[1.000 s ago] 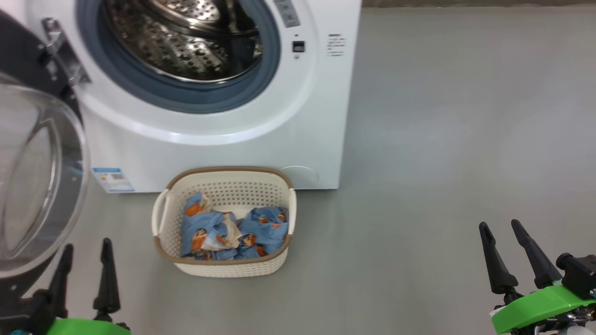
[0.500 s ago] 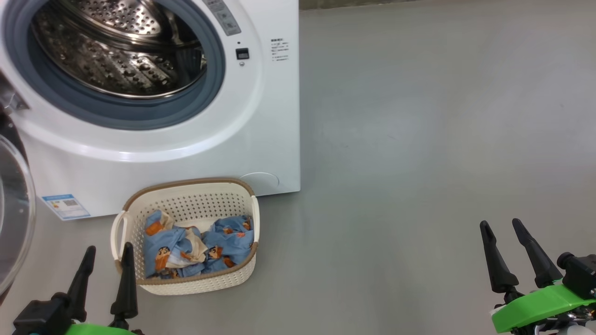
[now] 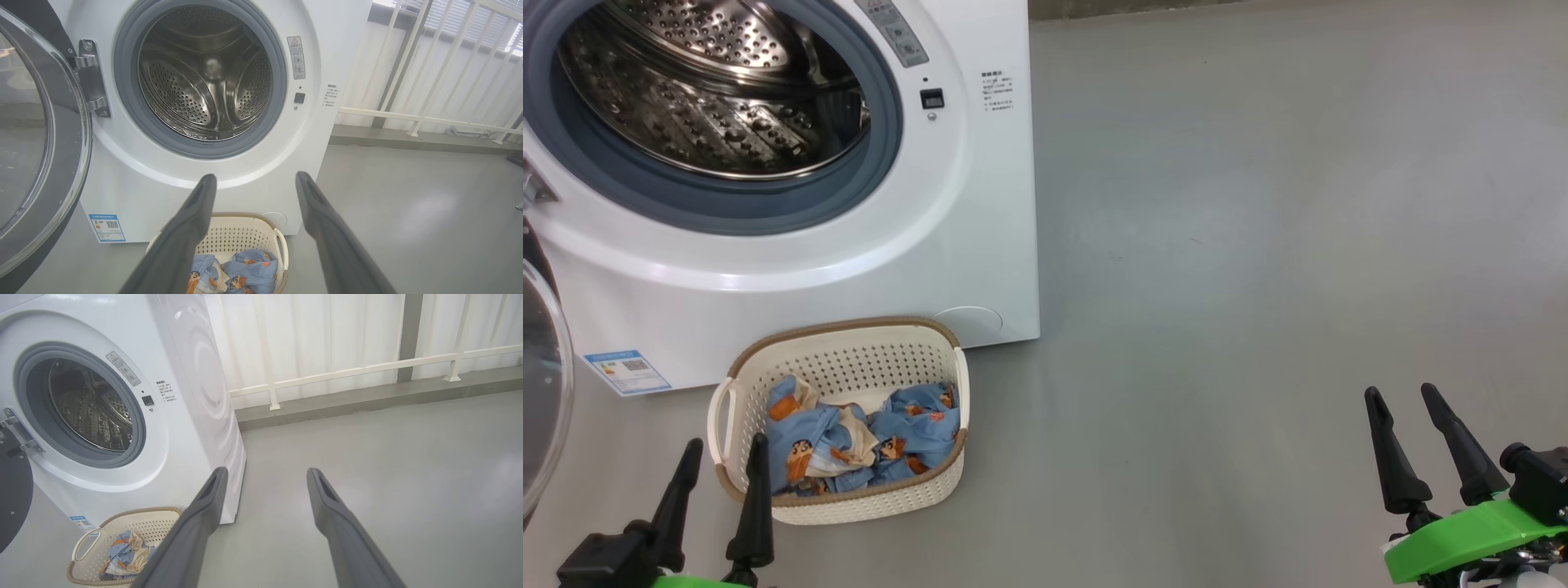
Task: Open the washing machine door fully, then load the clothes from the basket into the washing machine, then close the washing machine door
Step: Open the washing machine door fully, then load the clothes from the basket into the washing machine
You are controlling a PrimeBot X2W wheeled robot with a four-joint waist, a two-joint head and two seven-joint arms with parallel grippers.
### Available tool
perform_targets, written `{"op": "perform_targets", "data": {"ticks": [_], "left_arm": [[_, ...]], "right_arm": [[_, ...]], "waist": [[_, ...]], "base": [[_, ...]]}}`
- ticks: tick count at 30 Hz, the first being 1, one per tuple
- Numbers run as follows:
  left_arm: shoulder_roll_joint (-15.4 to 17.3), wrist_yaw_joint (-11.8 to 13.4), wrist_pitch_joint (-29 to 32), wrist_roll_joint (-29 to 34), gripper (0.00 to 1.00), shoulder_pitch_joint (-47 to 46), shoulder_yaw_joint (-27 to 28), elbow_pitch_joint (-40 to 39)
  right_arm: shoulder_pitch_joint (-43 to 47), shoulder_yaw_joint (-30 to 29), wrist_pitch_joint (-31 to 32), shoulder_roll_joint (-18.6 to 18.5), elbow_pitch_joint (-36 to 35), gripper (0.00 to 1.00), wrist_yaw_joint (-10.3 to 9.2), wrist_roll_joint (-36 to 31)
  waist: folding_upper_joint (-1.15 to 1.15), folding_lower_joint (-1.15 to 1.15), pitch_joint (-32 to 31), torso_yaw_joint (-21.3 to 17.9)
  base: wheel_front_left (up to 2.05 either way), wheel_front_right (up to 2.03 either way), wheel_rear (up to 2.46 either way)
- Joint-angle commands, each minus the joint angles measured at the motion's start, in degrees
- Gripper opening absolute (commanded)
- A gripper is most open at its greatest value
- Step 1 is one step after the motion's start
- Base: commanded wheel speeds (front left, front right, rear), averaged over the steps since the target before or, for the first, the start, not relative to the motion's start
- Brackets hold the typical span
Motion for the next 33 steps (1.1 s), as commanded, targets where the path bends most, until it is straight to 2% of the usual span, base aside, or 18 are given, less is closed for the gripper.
{"op": "perform_targets", "data": {"ticks": [1, 15, 33], "left_arm": [[1.4, 0.2, -0.4, -0.5, 1.0, -0.9, 2.1, -1.8], [1.5, 0.2, -0.4, -1.3, 1.0, -0.6, 1.5, -2.4], [1.7, 0.2, -0.4, -1.8, 1.0, -1.3, 1.0, -2.5]], "right_arm": [[0.2, 0.6, -0.7, -0.9, -1.5, 1.0, 0.32, -0.3], [0.7, 0.7, -0.7, -0.8, -1.6, 1.0, 0.32, -0.2], [0.5, 0.6, -0.7, -0.5, -1.5, 1.0, 0.32, -0.3]], "waist": [[0.0, 0.0, -0.2, 0.2], [0.0, 0.0, -0.9, 0.9], [0.0, 0.0, -0.3, 1.2]], "base": [[0.0, 0.0, 0.0], [0.09, -0.2, 0.11], [0.93, -1.54, 0.61]]}}
